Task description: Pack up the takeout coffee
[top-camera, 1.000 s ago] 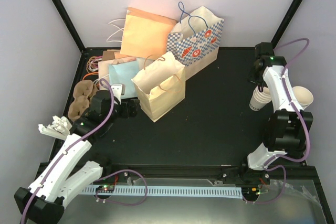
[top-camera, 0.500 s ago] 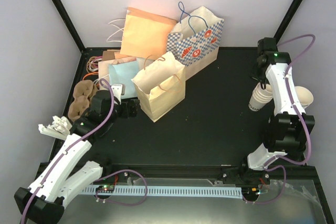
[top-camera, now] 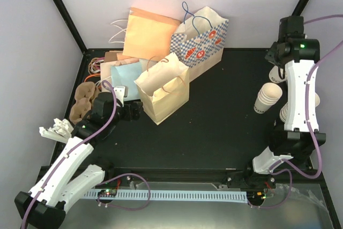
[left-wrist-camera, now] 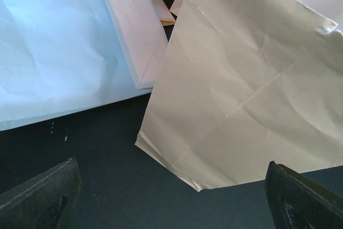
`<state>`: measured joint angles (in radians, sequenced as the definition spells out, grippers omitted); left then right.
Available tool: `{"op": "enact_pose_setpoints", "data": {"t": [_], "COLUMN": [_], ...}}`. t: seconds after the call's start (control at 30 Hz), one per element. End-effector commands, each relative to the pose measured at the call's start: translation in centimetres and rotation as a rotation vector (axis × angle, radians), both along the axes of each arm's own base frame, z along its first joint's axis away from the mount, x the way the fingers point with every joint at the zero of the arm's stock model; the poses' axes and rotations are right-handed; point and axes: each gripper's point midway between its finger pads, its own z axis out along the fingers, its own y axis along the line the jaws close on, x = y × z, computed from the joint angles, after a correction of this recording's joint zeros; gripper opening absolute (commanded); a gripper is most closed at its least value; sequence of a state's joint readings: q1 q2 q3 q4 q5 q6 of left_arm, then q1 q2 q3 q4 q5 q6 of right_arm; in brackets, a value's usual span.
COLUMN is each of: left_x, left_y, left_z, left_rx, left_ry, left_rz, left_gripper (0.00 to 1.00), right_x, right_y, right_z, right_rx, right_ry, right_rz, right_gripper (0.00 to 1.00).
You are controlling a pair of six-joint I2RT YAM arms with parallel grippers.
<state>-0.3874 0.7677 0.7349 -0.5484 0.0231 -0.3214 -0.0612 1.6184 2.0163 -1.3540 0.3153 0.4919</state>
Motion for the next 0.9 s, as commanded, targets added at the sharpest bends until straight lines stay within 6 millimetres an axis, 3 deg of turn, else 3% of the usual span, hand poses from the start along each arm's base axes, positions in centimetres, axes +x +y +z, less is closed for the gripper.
{"op": "enact_pose_setpoints", "data": {"t": [0.0,0.13,0.27,0.4,0.7,0.87], "left_x": [0.2,0.2,0.1,0.1,0.0,0.0], "left_y": [-0.1,-0.2,-0.2,-0.2,-0.2,-0.2], "left_z": [0.5,0.5,0.4,0.4,0.2,0.2], "left_rx": [-0.007,-0.006,-0.003,-0.002,-0.003,-0.001], "left_ry": [-0.026,-0.025,-0.024,-0.024,-0.018,-0.014], "left_rz": [-0.011,-0.015,-0.017,-0.015,-0.019,-0.017], "left_gripper": [0.96,0.96,0.96,0.97,0.97,0.97], "right_x": [-1.0,-1.0,-1.5,-2.9,-7.3,-10.1], "right_y": [2.6,7.7,14.6,19.6,26.9,32.0], "right_z": [3.5,4.9,2.8,-0.9,-11.1,-13.4], "right_rx": [0.012,-0.002,0.023,0.018,0.001,-0.053], "right_ry": [-0.045,-0.072,-0.049,0.011,0.149,0.088], "right_rz": [0.143,0.339,0.577,0.69,0.807,0.901], "right_gripper": [0.02,0.02,0.02,0.02,0.01,0.01]}}
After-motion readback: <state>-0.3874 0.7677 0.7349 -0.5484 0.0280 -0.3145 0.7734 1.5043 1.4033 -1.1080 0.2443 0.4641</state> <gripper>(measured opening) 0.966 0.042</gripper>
